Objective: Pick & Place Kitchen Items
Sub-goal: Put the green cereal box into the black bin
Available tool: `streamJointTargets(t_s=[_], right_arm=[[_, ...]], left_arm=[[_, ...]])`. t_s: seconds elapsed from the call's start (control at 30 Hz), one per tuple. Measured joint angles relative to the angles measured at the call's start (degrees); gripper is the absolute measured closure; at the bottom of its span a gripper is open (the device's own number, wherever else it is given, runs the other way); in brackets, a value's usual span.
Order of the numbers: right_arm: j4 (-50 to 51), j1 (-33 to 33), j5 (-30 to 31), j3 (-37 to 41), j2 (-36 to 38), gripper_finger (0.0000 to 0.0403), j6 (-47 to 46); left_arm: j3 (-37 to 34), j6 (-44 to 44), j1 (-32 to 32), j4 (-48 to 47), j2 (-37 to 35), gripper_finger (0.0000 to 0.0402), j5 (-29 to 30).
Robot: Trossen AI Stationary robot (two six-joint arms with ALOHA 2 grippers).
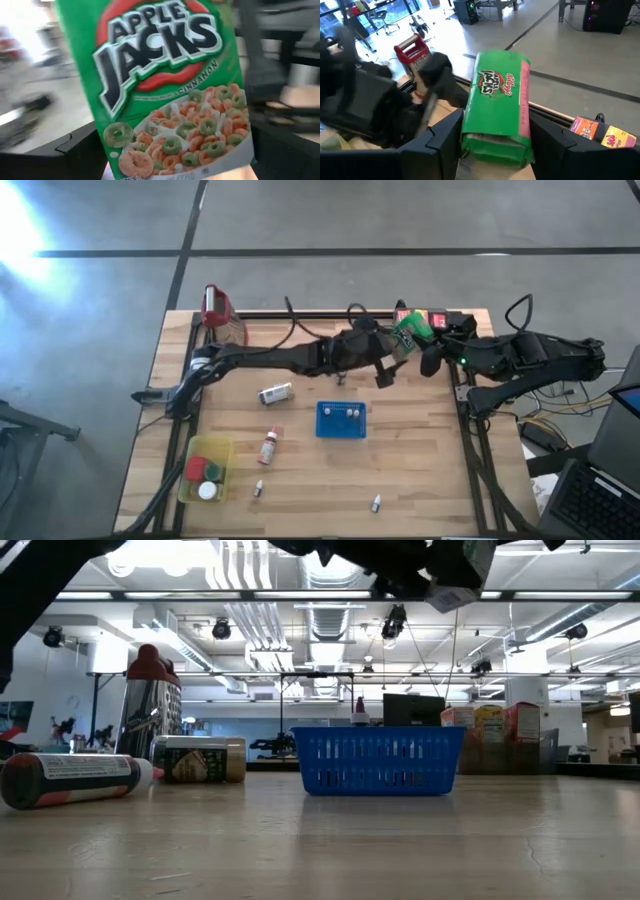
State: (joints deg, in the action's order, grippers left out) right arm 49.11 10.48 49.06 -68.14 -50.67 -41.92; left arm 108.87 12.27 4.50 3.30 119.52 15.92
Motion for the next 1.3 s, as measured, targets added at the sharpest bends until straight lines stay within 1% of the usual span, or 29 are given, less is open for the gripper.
streamJointTargets(t_s=[0.07, 0.1, 0.13, 0.2, 0.3, 0.37, 0.93, 1.2, 1.3], right_arm=[[0.17, 0.02, -0.02, 0.02, -0.01, 0.0218, 0.07], [0.19, 0.00, -0.02, 0.02, -0.03, 0.0218, 0.05], [0.14, 0.02, -0.04, 0.02, -0.03, 0.0219, 0.05], [0.41, 0.00, -0.07, 0.02, -0.02, 0.0223, 0.07], [0.43, -0.09, 0.18, 0.02, -0.07, 0.0230, 0.19], [0.42, -0.09, 0.41, 0.02, -0.05, 0.0235, 0.19], [0.19, -0.04, 0.63, 0.17, 0.03, 0.0266, 0.10], [0.23, -0.04, 0.59, 0.17, 0.03, 0.0258, 0.10], [0.30, -0.04, 0.41, 0.18, 0.03, 0.0261, 0.12]], left_arm=[[0.32, 1.11, 1.28, -1.27, 0.00, 0.0010, -8.68], [0.60, 1.02, 1.75, -2.19, 0.00, 0.0012, -10.93], [0.79, 0.87, 1.98, -2.82, 0.00, 0.0012, -11.61], [0.96, 0.88, 1.97, -3.64, -0.08, 0.0012, -10.35], [0.99, 0.17, 1.52, -4.29, -0.20, 0.0012, -2.41], [0.97, 0.29, 1.47, -4.23, -0.20, 0.0012, -0.29], [0.73, 2.52, 1.41, -1.82, -0.15, 0.0010, 0.53], [0.71, 2.70, 1.41, -1.69, -0.13, 0.0009, 0.51], [0.71, 2.93, 1.41, -1.50, -0.13, 0.0004, 0.44]])
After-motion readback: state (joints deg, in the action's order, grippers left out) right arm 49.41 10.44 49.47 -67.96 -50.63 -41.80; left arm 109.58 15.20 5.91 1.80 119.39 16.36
